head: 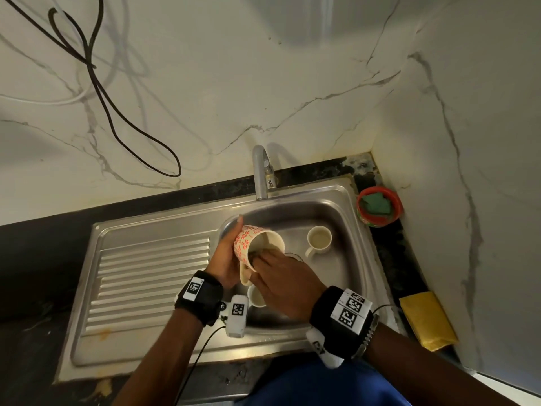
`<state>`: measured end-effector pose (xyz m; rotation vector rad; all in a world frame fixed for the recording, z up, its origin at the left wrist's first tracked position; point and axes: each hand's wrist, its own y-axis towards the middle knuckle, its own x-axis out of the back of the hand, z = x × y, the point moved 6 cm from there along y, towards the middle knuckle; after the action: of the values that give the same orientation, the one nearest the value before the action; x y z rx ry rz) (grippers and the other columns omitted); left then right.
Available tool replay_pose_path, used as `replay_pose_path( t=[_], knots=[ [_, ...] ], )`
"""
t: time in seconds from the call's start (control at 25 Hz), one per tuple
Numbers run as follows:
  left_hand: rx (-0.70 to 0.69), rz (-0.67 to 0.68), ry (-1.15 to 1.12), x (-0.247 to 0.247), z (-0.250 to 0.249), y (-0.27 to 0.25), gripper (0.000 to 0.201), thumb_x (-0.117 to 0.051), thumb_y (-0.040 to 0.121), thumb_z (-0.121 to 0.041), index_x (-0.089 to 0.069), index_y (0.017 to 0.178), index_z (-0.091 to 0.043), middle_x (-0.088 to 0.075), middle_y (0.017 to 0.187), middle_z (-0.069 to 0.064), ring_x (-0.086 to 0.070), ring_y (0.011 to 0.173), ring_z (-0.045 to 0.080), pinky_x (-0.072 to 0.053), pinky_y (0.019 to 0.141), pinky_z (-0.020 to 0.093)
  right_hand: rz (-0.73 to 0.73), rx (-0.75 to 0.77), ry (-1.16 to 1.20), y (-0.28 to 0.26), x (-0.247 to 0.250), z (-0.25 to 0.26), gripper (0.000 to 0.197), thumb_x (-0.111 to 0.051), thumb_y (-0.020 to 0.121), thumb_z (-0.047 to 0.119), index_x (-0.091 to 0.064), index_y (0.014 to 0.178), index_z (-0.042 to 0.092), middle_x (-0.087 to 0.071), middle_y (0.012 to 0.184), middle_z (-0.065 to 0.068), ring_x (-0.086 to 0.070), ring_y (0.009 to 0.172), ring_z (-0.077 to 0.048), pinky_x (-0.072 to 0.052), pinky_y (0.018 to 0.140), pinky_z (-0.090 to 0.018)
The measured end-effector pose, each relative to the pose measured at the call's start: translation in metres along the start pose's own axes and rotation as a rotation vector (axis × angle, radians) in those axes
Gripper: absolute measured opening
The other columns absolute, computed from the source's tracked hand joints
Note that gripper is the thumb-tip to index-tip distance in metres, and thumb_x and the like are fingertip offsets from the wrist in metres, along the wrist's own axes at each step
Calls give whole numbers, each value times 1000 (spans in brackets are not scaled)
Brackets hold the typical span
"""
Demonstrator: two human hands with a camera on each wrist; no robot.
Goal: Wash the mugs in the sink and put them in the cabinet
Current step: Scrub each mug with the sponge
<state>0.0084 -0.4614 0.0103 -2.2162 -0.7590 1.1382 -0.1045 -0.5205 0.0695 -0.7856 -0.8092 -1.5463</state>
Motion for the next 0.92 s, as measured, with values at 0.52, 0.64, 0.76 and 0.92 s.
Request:
replay_pose_path(
  t=[0.52, 0.64, 0.76, 0.92],
  knots=[
    [28, -64, 99, 17, -4, -1, 68, -61, 87, -69, -68, 112, -6, -67, 81, 14, -63, 63, 25, -51, 54, 29, 73, 94, -53, 1, 6, -3, 49, -60, 92, 11, -52, 140, 14, -65, 130, -7, -65, 112, -27, -60, 66, -42],
    [-137, -64, -23, 2, -5, -3, 73, -55, 93, -70, -66, 131, -9, -70, 108, 17, -66, 95, 30, -55, 75, 37, 6, -147, 186, 9, 9, -13, 34, -47, 105, 29, -45, 137, 17, -71, 121, -13, -71, 99, -34, -60, 73, -47],
    [-176, -150, -44, 1, -5, 5, 73, -60, 94, -66, -63, 130, -2, -69, 101, 19, -71, 83, 31, -58, 71, 40, 28, -152, 259, 12, 7, -8, 35, -42, 108, 35, -44, 138, 18, -72, 118, -12, -73, 93, -33, -60, 73, -47],
    [40, -206, 115, 6, 1, 6, 44, -61, 92, -55, -73, 94, -13, -64, 78, 10, -60, 65, 25, -45, 62, 30, 34, 84, -298, 4, 1, -12, 32, -48, 100, 33, -65, 125, 21, -67, 125, -2, -66, 106, -23, -55, 68, -37]
  ],
)
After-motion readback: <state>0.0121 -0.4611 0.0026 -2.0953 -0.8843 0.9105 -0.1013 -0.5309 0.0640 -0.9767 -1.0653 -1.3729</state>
